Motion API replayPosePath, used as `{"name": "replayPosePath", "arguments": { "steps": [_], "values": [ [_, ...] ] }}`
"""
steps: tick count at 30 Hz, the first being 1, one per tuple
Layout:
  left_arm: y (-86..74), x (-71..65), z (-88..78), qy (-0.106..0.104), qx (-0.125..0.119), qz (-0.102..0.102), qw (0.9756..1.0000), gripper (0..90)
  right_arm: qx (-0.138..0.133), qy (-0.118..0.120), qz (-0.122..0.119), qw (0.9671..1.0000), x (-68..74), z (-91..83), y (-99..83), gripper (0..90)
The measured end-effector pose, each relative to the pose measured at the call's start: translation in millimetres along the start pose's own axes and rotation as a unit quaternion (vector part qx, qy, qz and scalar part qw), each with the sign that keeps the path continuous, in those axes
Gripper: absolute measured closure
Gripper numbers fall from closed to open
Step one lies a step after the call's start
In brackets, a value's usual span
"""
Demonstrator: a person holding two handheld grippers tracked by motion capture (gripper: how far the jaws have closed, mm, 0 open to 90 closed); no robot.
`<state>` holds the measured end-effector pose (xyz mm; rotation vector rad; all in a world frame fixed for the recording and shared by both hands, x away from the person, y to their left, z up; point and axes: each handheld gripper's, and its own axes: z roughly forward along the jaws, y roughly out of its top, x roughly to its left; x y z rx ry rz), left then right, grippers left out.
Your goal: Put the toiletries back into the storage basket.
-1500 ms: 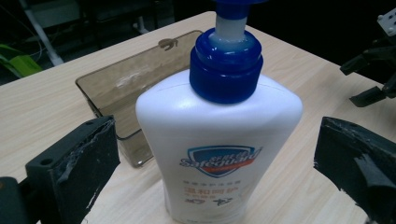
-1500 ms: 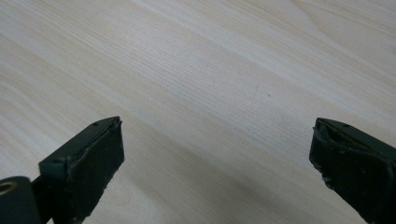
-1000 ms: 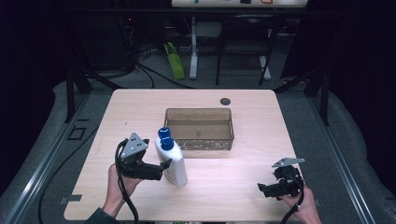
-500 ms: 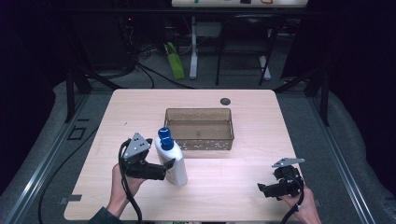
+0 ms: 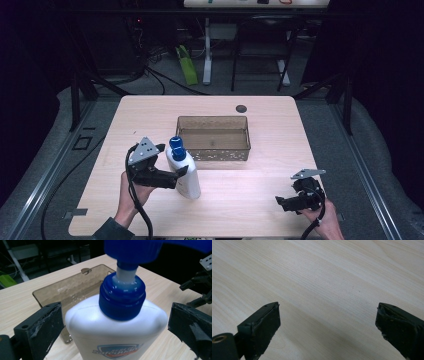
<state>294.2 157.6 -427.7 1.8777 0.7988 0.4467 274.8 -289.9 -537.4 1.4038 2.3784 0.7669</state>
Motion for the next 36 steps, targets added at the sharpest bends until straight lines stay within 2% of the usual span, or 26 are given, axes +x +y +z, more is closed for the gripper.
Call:
{"name": "replayPosePath", "arguments": {
  "steps": [7, 9, 14, 22, 25, 28, 36],
  "values": [
    [9.1, 6.3, -1.1, 0.002, -0.007, 0.003, 1.0000, 0.3, 0.001, 0.002, -0.002, 1.0000, 0.2, 0.2, 0.5, 5.4],
    [11.1, 9.5, -0.6, -0.001, -0.008, 0.001, 1.0000, 0.3, 0.004, -0.004, 0.000, 1.0000, 0.7, 0.5, 1.0, 5.3],
    [15.2, 14.8, 1.0, -0.010, -0.015, -0.003, 0.9998, 2.4, 0.003, 0.001, -0.003, 1.0000, 1.5, 0.3, 0.6, 5.2],
    [21.5, 11.4, 4.4, -0.010, -0.027, 0.011, 0.9995, 14.5, 0.002, 0.003, -0.004, 1.0000, 0.3, 0.6, 0.6, 5.3],
    [23.4, 9.7, 3.7, -0.018, -0.033, 0.013, 0.9992, 17.3, 0.002, 0.003, -0.004, 1.0000, 0.0, 0.7, 0.1, 5.3],
    [25.7, 8.0, 1.5, -0.024, -0.044, 0.018, 0.9986, 24.4, 0.002, -0.001, 0.000, 1.0000, -0.3, 0.3, 0.0, 4.6],
    [26.1, 8.2, 2.4, -0.031, -0.049, 0.023, 0.9980, 37.5, 0.001, -0.002, -0.001, 1.0000, 0.3, 0.5, 0.6, 4.6]
  ]
}}
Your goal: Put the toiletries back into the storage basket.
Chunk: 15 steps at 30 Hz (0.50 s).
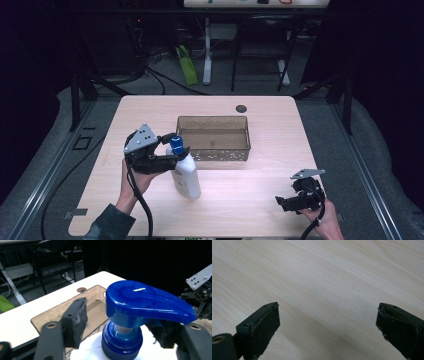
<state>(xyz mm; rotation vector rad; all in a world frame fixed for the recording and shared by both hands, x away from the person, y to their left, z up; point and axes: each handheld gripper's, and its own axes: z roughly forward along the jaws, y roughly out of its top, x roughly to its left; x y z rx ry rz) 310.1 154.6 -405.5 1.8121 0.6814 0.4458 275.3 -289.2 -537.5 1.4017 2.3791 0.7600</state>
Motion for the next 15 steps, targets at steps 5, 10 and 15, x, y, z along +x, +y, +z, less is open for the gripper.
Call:
{"name": "replayPosePath", "arguments": {
  "steps": [5, 10, 15],
  "values": [
    [-0.9, 0.8, 0.1, -0.006, -0.004, -0.001, 1.0000, 46.1, 0.000, 0.000, 0.001, 1.0000, -0.7, 0.2, -0.3, 4.6],
    [-2.0, -0.7, 0.5, -0.015, -0.012, 0.002, 0.9998, 52.0, 0.001, 0.000, 0.000, 1.0000, -0.6, 0.0, -0.2, 4.7],
    [-4.3, -0.9, 0.5, -0.019, -0.024, 0.003, 0.9995, 53.6, -0.001, -0.002, 0.000, 1.0000, -0.5, -0.7, -0.3, 4.3]
  ]
}}
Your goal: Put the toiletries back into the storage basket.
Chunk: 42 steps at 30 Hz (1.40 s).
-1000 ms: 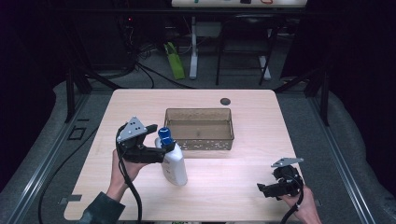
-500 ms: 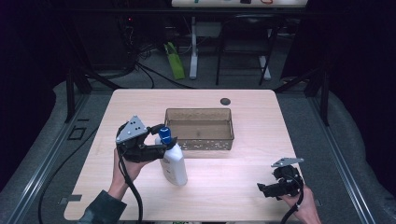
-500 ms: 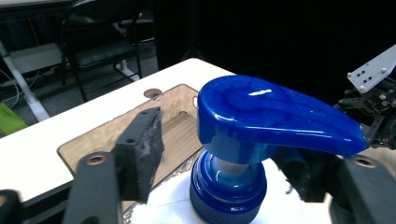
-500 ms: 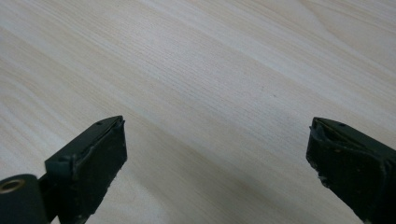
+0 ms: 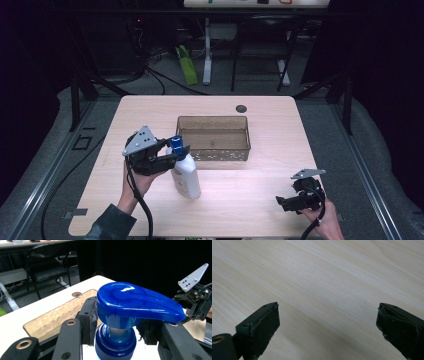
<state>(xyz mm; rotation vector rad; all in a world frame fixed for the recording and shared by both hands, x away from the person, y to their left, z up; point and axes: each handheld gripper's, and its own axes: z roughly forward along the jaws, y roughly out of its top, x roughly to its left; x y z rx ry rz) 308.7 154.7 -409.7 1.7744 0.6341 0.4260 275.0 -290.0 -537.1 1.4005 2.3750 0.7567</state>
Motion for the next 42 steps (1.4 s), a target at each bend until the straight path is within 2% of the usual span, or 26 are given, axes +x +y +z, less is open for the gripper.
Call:
{"name": "replayPosePath", "arguments": {
  "steps": [3, 9, 11, 13, 16, 23, 28, 29, 32, 33, 42],
  "values": [
    [-1.7, 1.9, -0.3, -0.010, -0.005, -0.008, 0.9999, 51.4, -0.001, -0.001, -0.001, 1.0000, 0.0, -0.4, 0.2, 4.3],
    [-1.5, 0.2, -0.4, -0.009, -0.006, -0.004, 0.9999, 55.4, 0.000, 0.000, -0.002, 1.0000, 0.5, -0.4, 0.3, 4.4],
    [-2.4, 1.0, -0.5, -0.009, -0.008, -0.009, 0.9999, 50.9, 0.000, -0.001, -0.003, 1.0000, 0.7, -0.4, 0.3, 4.1],
    [-3.5, 1.9, -1.1, -0.011, -0.011, -0.010, 0.9998, 50.2, 0.000, -0.001, -0.003, 1.0000, 0.7, -0.4, 0.3, 4.1],
    [-2.8, -0.8, -1.0, -0.009, -0.011, -0.004, 0.9999, 55.8, -0.001, -0.001, -0.003, 1.0000, 1.1, -0.7, 0.5, 4.1],
    [-4.2, -0.7, -1.7, -0.004, -0.019, -0.007, 0.9998, 58.9, -0.003, -0.001, -0.005, 1.0000, 1.9, -1.6, 0.6, 4.0],
    [-7.9, 0.4, -1.8, -0.009, -0.035, -0.014, 0.9993, 59.1, 0.000, -0.002, -0.007, 1.0000, 2.2, 0.1, 0.9, 4.0],
    [-10.0, 0.3, -1.6, -0.009, -0.046, -0.015, 0.9988, 58.9, 0.000, 0.000, -0.007, 1.0000, 2.7, 0.6, 0.8, 4.0],
    [-11.6, 0.6, -2.3, -0.010, -0.054, -0.016, 0.9984, 57.3, 0.001, 0.001, -0.005, 1.0000, 2.9, 0.9, 0.7, 4.0],
    [-12.3, 1.6, -3.7, -0.013, -0.064, -0.020, 0.9977, 57.3, 0.001, 0.000, -0.006, 1.0000, 2.8, 1.0, 0.5, 4.1],
    [-12.9, 1.7, -4.5, -0.015, -0.066, -0.016, 0.9976, 58.7, 0.001, 0.000, -0.007, 1.0000, 3.2, 0.5, 0.7, 4.2]
  ]
}}
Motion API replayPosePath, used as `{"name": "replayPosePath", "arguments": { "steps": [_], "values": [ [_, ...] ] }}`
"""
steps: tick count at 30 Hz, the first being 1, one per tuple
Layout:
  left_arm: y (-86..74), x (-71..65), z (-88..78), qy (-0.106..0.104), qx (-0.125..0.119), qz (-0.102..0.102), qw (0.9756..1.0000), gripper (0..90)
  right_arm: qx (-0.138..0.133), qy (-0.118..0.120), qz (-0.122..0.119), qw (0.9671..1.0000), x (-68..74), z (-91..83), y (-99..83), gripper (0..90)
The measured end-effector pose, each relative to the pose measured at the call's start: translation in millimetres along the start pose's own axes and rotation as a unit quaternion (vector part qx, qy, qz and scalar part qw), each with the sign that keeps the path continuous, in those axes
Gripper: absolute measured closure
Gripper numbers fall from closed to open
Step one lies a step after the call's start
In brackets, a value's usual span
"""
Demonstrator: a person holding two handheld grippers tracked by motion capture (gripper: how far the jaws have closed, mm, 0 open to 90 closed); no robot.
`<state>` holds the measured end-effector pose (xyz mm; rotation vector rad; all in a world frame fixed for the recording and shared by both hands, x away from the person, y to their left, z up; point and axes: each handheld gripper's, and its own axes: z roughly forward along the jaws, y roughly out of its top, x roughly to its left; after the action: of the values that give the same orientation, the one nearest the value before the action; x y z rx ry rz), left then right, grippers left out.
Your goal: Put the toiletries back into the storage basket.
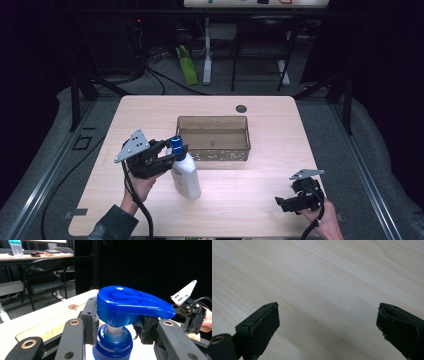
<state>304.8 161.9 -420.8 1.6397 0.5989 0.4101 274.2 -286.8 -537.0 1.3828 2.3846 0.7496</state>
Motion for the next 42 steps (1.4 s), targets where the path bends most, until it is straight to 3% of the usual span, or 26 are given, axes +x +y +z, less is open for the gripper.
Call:
{"name": "replayPosePath", "arguments": {
  "steps": [8, 22, 36, 42],
  "values": [
    [-1.0, -0.7, 0.5, 0.003, -0.006, 0.001, 1.0000, 58.9, 0.000, -0.001, 0.000, 1.0000, -0.8, -0.3, -0.1, 4.2],
    [4.0, -7.7, 1.8, 0.023, 0.009, 0.021, 0.9995, 59.2, -0.001, -0.003, -0.001, 1.0000, -0.4, -1.2, 0.9, 4.3],
    [10.5, -17.1, 3.6, 0.028, 0.012, 0.017, 0.9994, 59.2, -0.006, -0.004, -0.002, 1.0000, -1.4, -2.9, 1.0, 4.4],
    [17.8, -19.3, 2.8, 0.047, 0.015, 0.011, 0.9987, 59.2, -0.006, -0.004, -0.002, 1.0000, -1.0, -3.2, 1.1, 4.4]
  ]
}}
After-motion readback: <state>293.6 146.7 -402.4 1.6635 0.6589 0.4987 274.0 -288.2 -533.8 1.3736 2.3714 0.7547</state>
